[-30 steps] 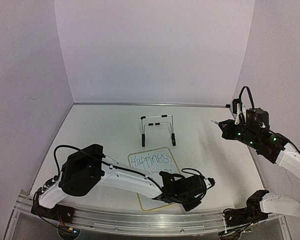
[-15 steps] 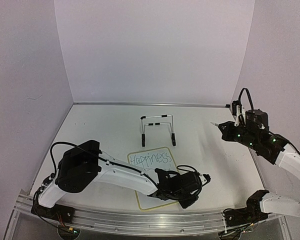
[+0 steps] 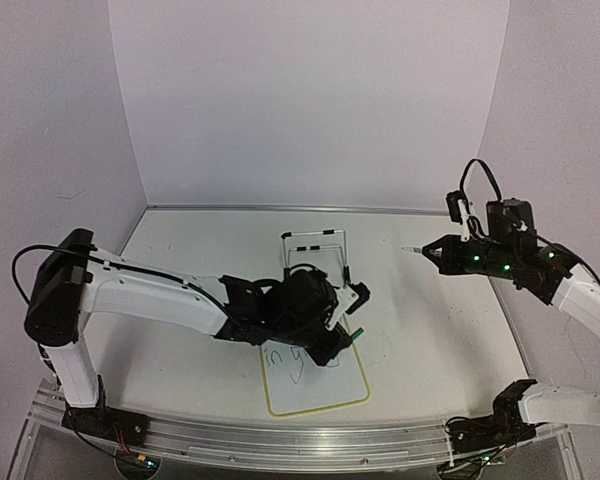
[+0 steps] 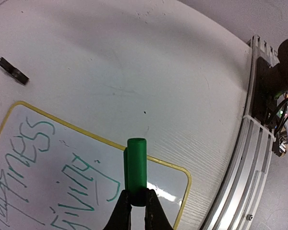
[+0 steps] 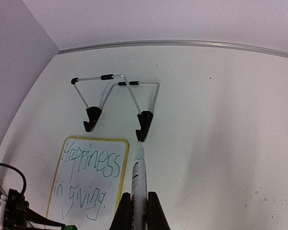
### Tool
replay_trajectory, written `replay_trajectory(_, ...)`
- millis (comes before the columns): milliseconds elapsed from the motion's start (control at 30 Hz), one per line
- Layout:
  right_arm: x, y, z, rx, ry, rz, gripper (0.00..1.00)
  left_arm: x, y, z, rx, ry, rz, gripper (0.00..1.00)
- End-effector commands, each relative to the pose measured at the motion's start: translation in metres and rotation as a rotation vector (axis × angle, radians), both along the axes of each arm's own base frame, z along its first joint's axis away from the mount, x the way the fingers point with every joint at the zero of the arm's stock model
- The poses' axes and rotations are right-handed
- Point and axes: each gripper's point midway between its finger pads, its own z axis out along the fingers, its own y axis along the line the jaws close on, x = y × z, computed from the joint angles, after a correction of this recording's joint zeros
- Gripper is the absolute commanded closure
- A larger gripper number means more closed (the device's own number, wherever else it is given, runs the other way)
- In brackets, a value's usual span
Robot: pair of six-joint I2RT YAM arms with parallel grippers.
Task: Write a sentence on the whiteboard
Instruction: Pick up the pen cap from the corner of the board, then insert the whiteboard marker without the cap into the pen cap.
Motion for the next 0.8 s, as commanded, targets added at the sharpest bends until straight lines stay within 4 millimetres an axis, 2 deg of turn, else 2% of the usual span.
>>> replay_trajectory(0,-0.016,0.042,0.014,0.124,0.099,0.267,1.0,0.017,0.033,0.026,-0.08,-0.015,-0.05,1.0)
replay_trajectory(133,-0.039,0.076,0.025,0.265,0.199,0.504,1.0,0.021,0.055,0.033,-0.105,-0.02,-0.118,1.0)
replay_trajectory(233,-0.053,0.093,0.02,0.355,0.33,0.638,1.0,0.021,0.065,0.042,-0.141,-0.014,-0.163,1.0)
replay_trajectory(533,-0.073,0.116,-0.004,0.371,0.489,0.752,1.0,0.015,0.067,0.052,-0.172,-0.012,-0.237,1.0)
replay_trajectory(767,-0.082,0.124,-0.022,0.363,0.556,0.794,1.0,0.008,0.068,0.059,-0.189,-0.026,-0.286,1.0)
